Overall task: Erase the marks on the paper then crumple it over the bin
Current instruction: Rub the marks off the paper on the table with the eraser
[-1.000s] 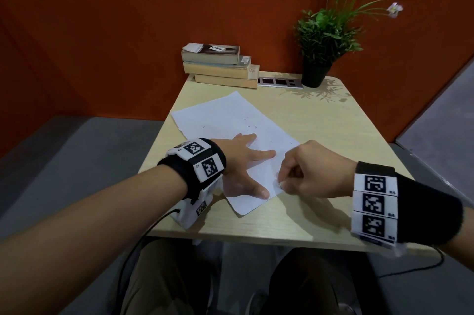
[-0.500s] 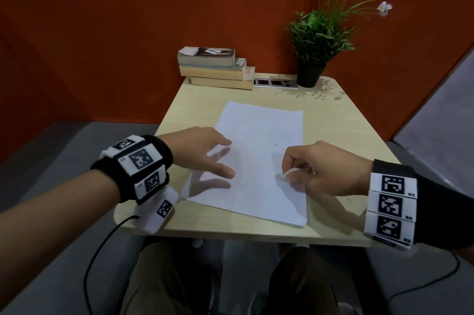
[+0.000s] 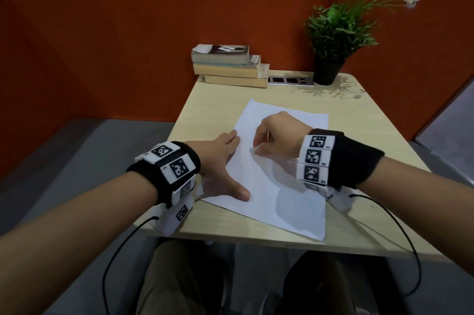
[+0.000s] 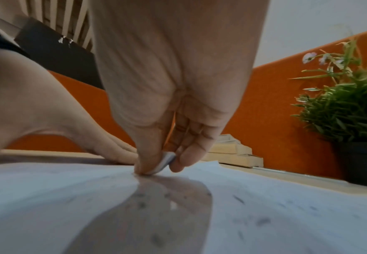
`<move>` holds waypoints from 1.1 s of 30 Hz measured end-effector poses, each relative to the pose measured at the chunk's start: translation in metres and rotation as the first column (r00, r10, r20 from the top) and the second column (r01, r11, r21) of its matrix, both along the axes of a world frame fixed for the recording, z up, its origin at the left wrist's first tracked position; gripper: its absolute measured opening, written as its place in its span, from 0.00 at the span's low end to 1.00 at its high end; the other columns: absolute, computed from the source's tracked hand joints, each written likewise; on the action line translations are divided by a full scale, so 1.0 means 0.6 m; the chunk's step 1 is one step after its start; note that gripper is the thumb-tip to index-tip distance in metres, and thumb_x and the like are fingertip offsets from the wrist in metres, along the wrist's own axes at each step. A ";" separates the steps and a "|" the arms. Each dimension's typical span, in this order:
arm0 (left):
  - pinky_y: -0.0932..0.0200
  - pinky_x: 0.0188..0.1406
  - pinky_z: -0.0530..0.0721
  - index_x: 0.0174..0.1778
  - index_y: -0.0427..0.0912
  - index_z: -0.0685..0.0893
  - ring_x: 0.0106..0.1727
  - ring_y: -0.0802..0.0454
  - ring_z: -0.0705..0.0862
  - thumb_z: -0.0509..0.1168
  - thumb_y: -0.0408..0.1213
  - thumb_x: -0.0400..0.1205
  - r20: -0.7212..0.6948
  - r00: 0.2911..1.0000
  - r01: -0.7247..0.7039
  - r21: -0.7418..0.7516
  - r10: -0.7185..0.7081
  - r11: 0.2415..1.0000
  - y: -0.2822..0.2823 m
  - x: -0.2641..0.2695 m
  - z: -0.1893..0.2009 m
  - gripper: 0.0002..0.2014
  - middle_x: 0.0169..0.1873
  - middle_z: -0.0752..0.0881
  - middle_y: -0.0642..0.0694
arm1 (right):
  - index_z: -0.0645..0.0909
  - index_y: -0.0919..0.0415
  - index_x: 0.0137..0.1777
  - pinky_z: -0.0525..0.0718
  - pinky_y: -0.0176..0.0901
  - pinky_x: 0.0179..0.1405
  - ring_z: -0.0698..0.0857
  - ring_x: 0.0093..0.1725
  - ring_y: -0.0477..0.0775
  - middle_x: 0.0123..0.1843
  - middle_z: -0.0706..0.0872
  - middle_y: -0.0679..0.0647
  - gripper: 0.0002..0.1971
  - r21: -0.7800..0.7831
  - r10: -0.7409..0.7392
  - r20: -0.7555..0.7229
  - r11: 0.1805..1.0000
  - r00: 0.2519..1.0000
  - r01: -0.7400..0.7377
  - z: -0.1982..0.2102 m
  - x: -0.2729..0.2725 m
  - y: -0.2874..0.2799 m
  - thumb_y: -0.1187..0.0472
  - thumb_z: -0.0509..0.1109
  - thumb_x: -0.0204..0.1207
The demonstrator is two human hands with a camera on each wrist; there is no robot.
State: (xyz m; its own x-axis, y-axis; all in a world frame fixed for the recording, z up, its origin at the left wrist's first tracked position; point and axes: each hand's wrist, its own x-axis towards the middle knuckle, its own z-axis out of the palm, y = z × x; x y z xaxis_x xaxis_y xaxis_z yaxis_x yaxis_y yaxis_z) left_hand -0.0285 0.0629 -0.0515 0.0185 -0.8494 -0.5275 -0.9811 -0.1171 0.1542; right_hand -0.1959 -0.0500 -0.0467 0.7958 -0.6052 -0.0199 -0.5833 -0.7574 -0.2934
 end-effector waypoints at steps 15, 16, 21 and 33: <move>0.44 0.87 0.45 0.87 0.47 0.29 0.85 0.58 0.30 0.72 0.77 0.61 0.025 0.999 0.045 0.025 -0.045 0.999 -0.002 -0.006 0.004 0.74 0.84 0.26 0.57 | 0.92 0.50 0.44 0.75 0.21 0.38 0.82 0.40 0.34 0.43 0.89 0.41 0.07 0.098 0.152 -0.176 0.986 0.973 -0.137 0.013 -0.086 0.049 0.63 0.78 0.70; 0.44 0.87 0.45 0.87 0.47 0.29 0.85 0.58 0.30 0.72 0.77 0.61 0.029 0.998 0.046 0.025 -0.047 0.999 -0.003 -0.006 0.004 0.74 0.84 0.26 0.57 | 0.92 0.49 0.45 0.75 0.21 0.38 0.82 0.40 0.35 0.43 0.88 0.40 0.07 0.097 0.159 -0.186 0.985 0.970 -0.143 0.015 -0.082 0.046 0.62 0.78 0.70; 0.43 0.87 0.46 0.87 0.46 0.30 0.86 0.57 0.31 0.72 0.77 0.62 0.045 0.998 0.050 0.015 -0.050 0.999 -0.002 -0.009 0.008 0.73 0.85 0.27 0.56 | 0.91 0.49 0.45 0.83 0.34 0.45 0.87 0.44 0.43 0.43 0.89 0.43 0.05 0.034 0.043 -0.101 0.999 0.994 -0.039 0.008 -0.010 -0.005 0.60 0.78 0.71; 0.42 0.87 0.47 0.87 0.46 0.30 0.86 0.57 0.30 0.71 0.79 0.60 0.057 0.997 0.059 0.013 -0.059 0.998 -0.002 -0.008 0.002 0.75 0.85 0.27 0.55 | 0.91 0.51 0.44 0.79 0.27 0.42 0.82 0.40 0.35 0.42 0.87 0.38 0.07 0.060 0.110 -0.162 0.993 0.981 -0.102 0.008 -0.069 0.044 0.63 0.77 0.70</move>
State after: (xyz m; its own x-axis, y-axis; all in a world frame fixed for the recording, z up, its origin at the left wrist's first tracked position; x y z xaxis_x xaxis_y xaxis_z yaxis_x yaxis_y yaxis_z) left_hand -0.0333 0.0619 -0.0503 -0.0009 -0.8440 -0.5364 -0.9935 -0.0601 0.0962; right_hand -0.2371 -0.0235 -0.0421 0.8387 -0.5124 -0.1845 -0.5440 -0.8040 -0.2400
